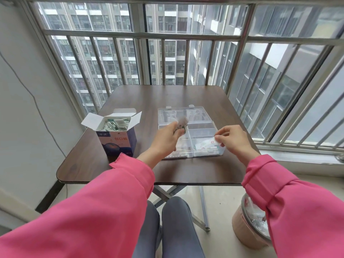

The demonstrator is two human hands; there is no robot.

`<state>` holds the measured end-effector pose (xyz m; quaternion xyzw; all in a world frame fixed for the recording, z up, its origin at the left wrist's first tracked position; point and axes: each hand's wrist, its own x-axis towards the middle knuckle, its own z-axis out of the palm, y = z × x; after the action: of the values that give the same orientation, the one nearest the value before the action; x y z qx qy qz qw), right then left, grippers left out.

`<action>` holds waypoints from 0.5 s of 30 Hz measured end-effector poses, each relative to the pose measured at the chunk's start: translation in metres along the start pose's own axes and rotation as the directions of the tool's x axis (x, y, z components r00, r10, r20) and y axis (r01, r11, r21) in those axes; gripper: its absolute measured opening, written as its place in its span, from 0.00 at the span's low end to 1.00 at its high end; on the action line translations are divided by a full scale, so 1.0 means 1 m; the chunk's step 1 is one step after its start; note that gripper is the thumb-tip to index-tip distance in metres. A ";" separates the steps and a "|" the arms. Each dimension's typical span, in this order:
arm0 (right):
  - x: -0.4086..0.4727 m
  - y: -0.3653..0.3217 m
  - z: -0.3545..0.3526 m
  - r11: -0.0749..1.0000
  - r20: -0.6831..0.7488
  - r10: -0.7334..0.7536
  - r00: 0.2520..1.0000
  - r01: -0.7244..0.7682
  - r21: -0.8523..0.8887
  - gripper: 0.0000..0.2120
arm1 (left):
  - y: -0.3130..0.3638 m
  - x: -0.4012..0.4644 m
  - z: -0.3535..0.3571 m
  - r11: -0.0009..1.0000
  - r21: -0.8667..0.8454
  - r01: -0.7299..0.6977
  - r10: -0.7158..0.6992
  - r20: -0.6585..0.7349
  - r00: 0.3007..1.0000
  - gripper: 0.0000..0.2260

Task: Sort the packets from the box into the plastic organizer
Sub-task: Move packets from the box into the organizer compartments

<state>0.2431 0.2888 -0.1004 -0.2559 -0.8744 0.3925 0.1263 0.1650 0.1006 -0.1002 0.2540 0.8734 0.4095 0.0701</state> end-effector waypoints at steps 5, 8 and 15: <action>-0.002 -0.004 0.009 0.972 0.024 0.006 1.000 -0.001 -0.235 0.03 | -0.002 -0.002 0.006 0.996 0.091 0.011 -0.019 0.086 0.996 0.08; -0.004 -0.010 0.012 0.929 0.026 -0.003 1.000 0.012 -0.371 0.04 | -0.001 -0.003 0.006 0.997 0.077 0.021 -0.028 0.092 0.995 0.08; -0.006 -0.012 0.019 0.867 0.028 -0.055 0.998 0.062 -0.494 0.07 | -0.001 -0.001 0.006 0.999 0.050 -0.001 -0.003 0.079 0.997 0.05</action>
<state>0.2357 0.2665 -0.1042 -0.2505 -0.9538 0.1535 0.0629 0.1676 0.1035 -0.1045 0.2712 0.8800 0.3772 0.0986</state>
